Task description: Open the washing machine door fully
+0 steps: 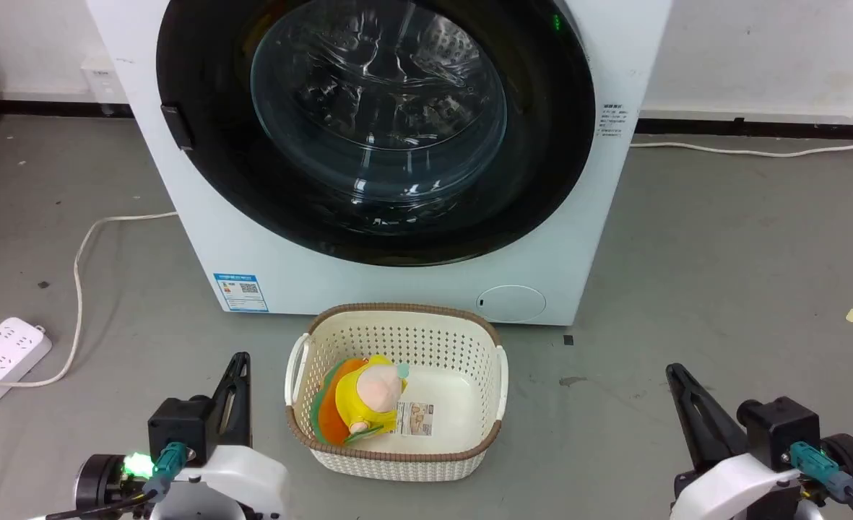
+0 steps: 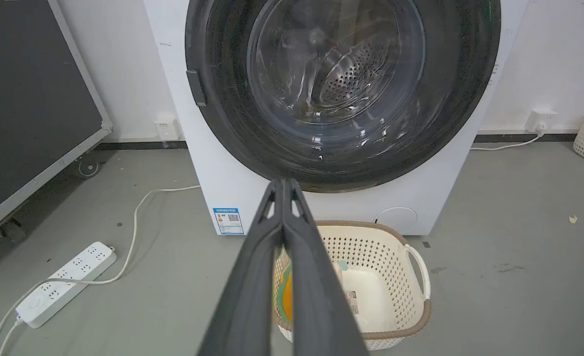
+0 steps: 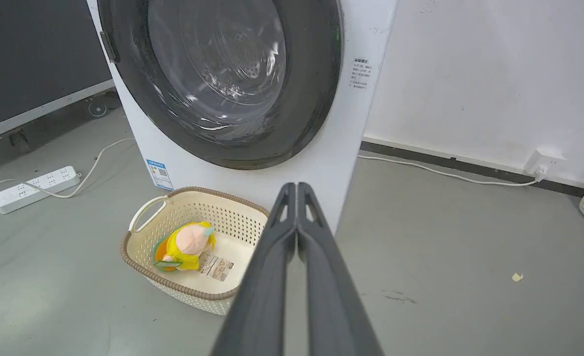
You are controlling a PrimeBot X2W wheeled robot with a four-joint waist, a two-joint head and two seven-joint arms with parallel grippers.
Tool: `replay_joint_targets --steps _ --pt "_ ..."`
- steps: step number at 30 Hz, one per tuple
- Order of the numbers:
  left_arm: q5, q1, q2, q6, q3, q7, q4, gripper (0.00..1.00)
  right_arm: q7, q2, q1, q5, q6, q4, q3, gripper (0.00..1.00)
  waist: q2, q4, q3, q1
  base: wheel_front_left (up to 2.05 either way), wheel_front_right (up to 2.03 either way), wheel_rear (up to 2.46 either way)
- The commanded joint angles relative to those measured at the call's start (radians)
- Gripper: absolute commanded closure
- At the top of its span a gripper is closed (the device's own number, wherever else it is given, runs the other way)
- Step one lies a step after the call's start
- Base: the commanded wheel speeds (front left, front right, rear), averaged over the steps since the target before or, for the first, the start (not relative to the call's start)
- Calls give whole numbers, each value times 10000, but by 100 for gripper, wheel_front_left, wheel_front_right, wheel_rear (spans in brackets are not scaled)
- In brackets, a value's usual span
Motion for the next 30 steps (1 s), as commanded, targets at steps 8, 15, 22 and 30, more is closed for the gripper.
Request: replay_joint_targets --steps 8,15,22,30 --pt "87 140 10 28 11 3 -39 100 14 55 -118 -78 -7 -49 -5 100 0 0 0 0 0 0 0" --pt "87 140 10 28 11 3 -39 100 14 55 -118 -78 -7 -49 -5 100 0 0 0 0 0 0 0" --pt "87 140 10 28 11 3 -39 100 14 55 -118 -78 -7 -49 -5 100 0 0 0 0 0 0 0" --pt "87 140 10 28 11 3 -39 100 14 55 -118 -78 -7 -49 -5 100 0 0 0 0 0 0 0"
